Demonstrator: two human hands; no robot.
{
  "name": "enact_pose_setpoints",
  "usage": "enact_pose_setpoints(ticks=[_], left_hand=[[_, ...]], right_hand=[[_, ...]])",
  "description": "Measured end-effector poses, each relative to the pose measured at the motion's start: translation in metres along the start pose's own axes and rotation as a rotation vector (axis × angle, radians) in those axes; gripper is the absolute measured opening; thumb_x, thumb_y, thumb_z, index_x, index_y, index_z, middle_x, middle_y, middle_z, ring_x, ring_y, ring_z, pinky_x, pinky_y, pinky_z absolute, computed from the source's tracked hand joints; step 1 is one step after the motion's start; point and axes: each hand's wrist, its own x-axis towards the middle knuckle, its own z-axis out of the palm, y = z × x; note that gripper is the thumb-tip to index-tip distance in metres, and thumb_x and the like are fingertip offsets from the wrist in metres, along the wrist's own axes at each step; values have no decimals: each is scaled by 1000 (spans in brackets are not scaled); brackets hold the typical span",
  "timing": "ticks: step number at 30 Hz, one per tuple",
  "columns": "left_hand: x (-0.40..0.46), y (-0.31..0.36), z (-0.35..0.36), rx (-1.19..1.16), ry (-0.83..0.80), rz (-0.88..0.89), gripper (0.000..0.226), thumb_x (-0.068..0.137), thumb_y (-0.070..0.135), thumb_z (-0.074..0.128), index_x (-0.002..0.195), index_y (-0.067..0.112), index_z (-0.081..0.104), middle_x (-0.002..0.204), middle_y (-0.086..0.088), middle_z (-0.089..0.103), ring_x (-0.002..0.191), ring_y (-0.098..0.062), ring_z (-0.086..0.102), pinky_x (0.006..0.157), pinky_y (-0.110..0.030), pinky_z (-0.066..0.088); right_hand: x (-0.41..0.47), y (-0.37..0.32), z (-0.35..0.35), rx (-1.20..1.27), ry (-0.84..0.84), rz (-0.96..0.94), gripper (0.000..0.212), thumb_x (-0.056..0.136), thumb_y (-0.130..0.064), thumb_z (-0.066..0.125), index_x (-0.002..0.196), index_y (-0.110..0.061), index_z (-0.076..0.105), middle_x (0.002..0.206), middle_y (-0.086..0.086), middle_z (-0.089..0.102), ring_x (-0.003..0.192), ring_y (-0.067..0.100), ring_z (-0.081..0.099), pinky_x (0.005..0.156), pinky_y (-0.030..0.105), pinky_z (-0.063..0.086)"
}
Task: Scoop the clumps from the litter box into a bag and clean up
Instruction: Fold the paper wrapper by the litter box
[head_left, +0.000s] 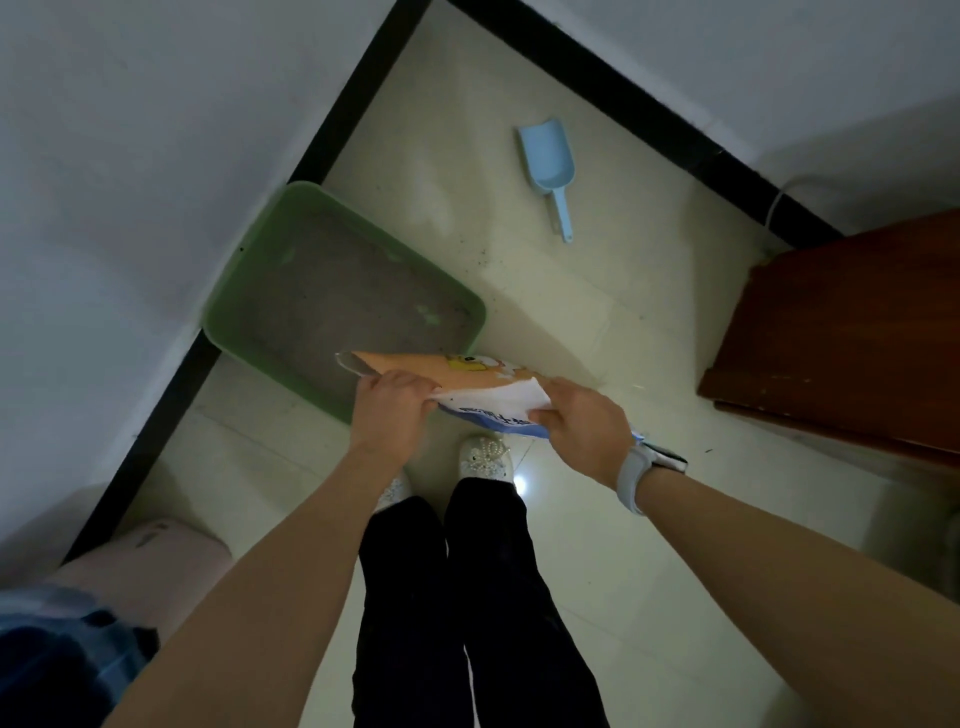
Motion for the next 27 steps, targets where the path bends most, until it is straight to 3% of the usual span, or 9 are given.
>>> enact_pose_setpoints(ticks=[4, 8, 12, 14, 15, 18, 21, 24, 27], left_hand=[[6, 7, -5, -56, 24, 112, 24, 65, -11, 66, 84, 3, 71, 79, -17, 69, 76, -34, 65, 75, -38, 44], [-3, 40, -21, -30, 22, 190, 28, 76, 1, 64, 101, 12, 71, 94, -6, 71, 92, -23, 62, 85, -34, 34], [-20, 73, -9, -14, 119, 288, 23, 60, 3, 76, 77, 17, 71, 64, 2, 65, 66, -18, 60, 71, -29, 27], [-14, 83, -5, 8, 38, 251, 22, 74, 6, 67, 92, 17, 69, 80, 0, 67, 83, -20, 60, 78, -31, 26], [-9, 87, -4, 44, -26, 220, 24, 82, 8, 59, 102, 18, 66, 91, 1, 66, 94, -20, 57, 84, -31, 26], [3, 89, -2, 173, -129, 225, 22, 87, 13, 53, 105, 21, 61, 101, 3, 63, 102, -18, 51, 88, -32, 24], [3, 88, 5, 238, -207, 258, 19, 86, 14, 53, 103, 20, 60, 99, 2, 64, 100, -18, 52, 89, -34, 25], [-3, 88, 13, 205, -227, 181, 18, 90, 16, 50, 104, 21, 60, 99, 2, 63, 101, -18, 52, 91, -33, 26], [-8, 90, 20, 83, -210, 91, 18, 95, 22, 45, 97, 23, 62, 95, 2, 65, 96, -18, 55, 86, -32, 26]], right_hand=[[-7, 3, 2, 124, 6, 85, 32, 94, -18, 47, 123, -5, 53, 122, 15, 58, 109, 33, 52, 86, 34, 39], [-27, 20, -2, 281, 105, 199, 28, 92, -15, 52, 113, 3, 56, 111, 21, 61, 105, 37, 54, 79, 32, 37], [-52, 52, 8, 451, 168, 345, 14, 88, -15, 59, 94, -4, 64, 92, 17, 66, 90, 32, 59, 62, 23, 32], [-54, 59, 13, 463, 82, 402, 15, 89, -16, 57, 75, -15, 62, 79, 14, 62, 81, 30, 57, 56, 24, 29], [-53, 60, 14, 408, 19, 391, 16, 90, -17, 56, 75, -16, 62, 80, 15, 63, 82, 31, 57, 58, 25, 30], [-46, 48, 11, 200, -44, 292, 23, 90, -21, 53, 111, -14, 62, 112, 11, 64, 105, 31, 56, 77, 28, 41], [-39, 29, 7, 80, -23, 155, 38, 91, -25, 51, 129, -23, 48, 132, 2, 51, 121, 24, 47, 94, 33, 40], [-32, 22, 16, 29, -117, 128, 47, 91, -31, 52, 135, -24, 37, 137, 3, 43, 123, 25, 43, 94, 36, 42], [-32, 24, 30, -194, -234, 127, 63, 88, -37, 55, 140, -19, 24, 140, 7, 36, 124, 29, 39, 91, 40, 40]])
